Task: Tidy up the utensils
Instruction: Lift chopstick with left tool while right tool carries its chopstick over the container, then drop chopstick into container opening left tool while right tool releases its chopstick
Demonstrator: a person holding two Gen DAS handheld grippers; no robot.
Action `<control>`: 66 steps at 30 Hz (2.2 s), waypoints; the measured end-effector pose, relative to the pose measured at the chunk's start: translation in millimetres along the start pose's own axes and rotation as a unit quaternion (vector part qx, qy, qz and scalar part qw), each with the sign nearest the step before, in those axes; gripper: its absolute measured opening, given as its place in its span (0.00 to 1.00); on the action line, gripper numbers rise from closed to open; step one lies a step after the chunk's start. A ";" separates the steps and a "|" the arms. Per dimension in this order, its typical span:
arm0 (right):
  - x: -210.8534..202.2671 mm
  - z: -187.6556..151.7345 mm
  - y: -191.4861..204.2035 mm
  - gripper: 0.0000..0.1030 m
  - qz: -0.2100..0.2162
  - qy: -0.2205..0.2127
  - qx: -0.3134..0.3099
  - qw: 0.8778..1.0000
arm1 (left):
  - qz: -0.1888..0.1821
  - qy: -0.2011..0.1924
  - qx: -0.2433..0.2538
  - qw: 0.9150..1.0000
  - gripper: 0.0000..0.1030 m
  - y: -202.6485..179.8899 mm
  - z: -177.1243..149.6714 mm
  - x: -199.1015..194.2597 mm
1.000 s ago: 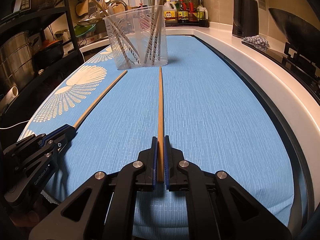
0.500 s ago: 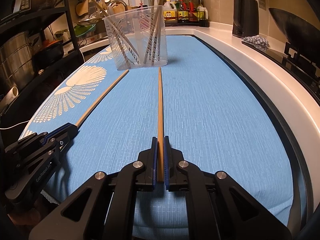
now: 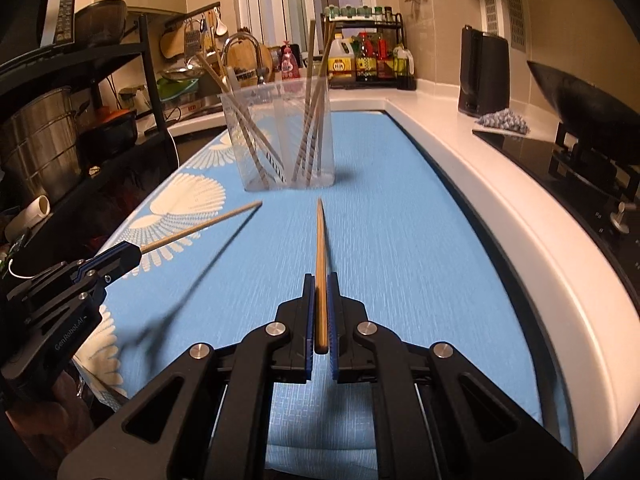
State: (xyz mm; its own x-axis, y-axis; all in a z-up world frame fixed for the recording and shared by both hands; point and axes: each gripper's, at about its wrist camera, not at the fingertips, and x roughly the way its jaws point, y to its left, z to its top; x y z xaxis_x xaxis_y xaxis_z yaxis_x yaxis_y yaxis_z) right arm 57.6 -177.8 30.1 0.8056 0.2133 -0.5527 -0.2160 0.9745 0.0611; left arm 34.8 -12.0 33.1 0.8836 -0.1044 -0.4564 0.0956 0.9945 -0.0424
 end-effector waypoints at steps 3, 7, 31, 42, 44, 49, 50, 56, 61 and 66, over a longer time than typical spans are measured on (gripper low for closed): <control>-10.4 11.2 -0.9 0.06 -0.001 -0.016 -0.004 1.000 | -0.001 -0.016 0.002 1.000 0.06 1.1 11.6 -7.1; -26.7 35.1 0.3 0.06 0.004 -0.043 -0.013 0.999 | -0.006 -0.032 0.002 0.999 0.06 4.7 30.7 -13.6; -47.5 176.5 26.8 0.06 0.050 -0.074 -0.041 0.995 | -0.028 0.004 -0.030 0.999 0.06 16.5 154.9 0.6; -44.5 212.3 35.6 0.06 0.048 -0.074 -0.058 0.994 | -0.032 0.051 -0.042 0.997 0.06 25.2 180.6 23.1; -44.9 219.3 35.5 0.06 0.051 -0.076 -0.058 0.994 | -0.033 0.052 -0.040 0.997 0.06 27.3 188.9 24.3; -50.8 245.9 36.5 0.06 0.054 -0.094 -0.065 0.992 | -0.036 0.035 -0.048 0.998 0.06 38.3 225.9 21.0; -52.0 251.4 36.3 0.06 0.056 -0.099 -0.065 0.991 | -0.037 0.028 -0.050 0.998 0.06 40.1 233.7 19.4; -53.0 287.0 38.6 0.06 0.057 -0.128 -0.069 0.988 | -0.049 -0.007 -0.069 0.996 0.06 46.2 282.0 18.0; -40.5 303.6 42.3 0.06 0.044 -0.149 -0.073 0.985 | -0.044 -0.022 -0.070 0.996 0.06 45.3 306.4 35.5; -6.3 306.9 41.7 0.06 0.041 -0.129 -0.068 0.988 | -0.037 -0.001 -0.052 0.998 0.06 39.0 309.3 74.0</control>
State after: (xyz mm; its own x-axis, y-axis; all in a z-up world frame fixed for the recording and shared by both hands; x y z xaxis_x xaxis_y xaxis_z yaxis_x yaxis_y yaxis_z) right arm 212.9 -116.9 291.3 0.8927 0.3185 -0.3189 -0.3439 0.9387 -0.0254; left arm 245.7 17.1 272.6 0.8773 -0.1773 -0.4460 0.1128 0.9794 -0.1674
